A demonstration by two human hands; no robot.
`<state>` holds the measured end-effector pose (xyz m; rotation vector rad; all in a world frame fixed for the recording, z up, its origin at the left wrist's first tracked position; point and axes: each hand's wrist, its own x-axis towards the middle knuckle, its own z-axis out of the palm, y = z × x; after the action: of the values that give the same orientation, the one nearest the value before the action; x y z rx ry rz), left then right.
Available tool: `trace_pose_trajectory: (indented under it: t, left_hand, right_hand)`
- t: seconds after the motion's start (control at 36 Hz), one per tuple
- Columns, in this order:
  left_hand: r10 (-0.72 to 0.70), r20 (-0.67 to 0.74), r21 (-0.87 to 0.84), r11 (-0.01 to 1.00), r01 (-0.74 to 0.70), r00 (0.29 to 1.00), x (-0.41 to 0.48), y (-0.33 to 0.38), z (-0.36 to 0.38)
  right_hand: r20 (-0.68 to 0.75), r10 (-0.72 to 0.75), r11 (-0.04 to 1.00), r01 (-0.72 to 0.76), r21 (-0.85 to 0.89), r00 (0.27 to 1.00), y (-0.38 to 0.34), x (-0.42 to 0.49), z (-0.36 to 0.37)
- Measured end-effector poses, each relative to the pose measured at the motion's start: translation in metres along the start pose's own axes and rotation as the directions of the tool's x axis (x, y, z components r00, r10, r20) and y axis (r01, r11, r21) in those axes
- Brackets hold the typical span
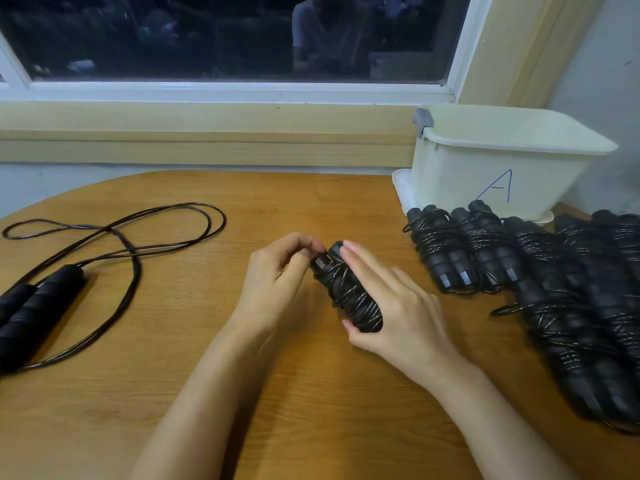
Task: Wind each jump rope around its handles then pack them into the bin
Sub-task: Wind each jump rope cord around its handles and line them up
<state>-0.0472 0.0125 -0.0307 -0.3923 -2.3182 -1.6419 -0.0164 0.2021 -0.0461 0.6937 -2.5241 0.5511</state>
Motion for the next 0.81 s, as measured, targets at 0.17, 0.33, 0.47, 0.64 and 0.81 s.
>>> trace_pose_trajectory:
  t: [0.17, 0.33, 0.47, 0.64, 0.81]
  left_hand:
    - [0.057, 0.022, 0.07, 0.996, -0.058, 0.998, -0.002, 0.001, 0.002]
    - [0.136, 0.03, 0.113, 0.984, -0.139, 0.99, -0.003, -0.002, 0.007]
    - [-0.057, -0.143, -0.054, 0.997, 0.05, 0.988, -0.002, 0.001, 0.007]
    - [-0.285, 0.175, -0.415, 0.847, 0.333, 0.942, -0.003, 0.01, 0.013]
    - [-0.35, 0.233, -0.548, 0.724, 0.42, 0.907, 0.001, 0.003, 0.016]
  right_hand:
    - [0.038, 0.014, 1.0, -0.015, 0.001, 0.999, -0.002, -0.002, 0.003]
    - [0.016, 0.08, 0.997, -0.08, -0.011, 0.997, -0.003, -0.002, 0.004]
    - [-0.017, 0.056, 0.998, -0.056, -0.001, 0.998, -0.01, 0.001, 0.008]
    - [-0.115, 0.067, 0.996, -0.061, 0.061, 0.991, -0.018, 0.002, 0.014]
    - [-0.09, 0.11, 0.954, -0.079, 0.289, 0.99, -0.013, -0.006, 0.018]
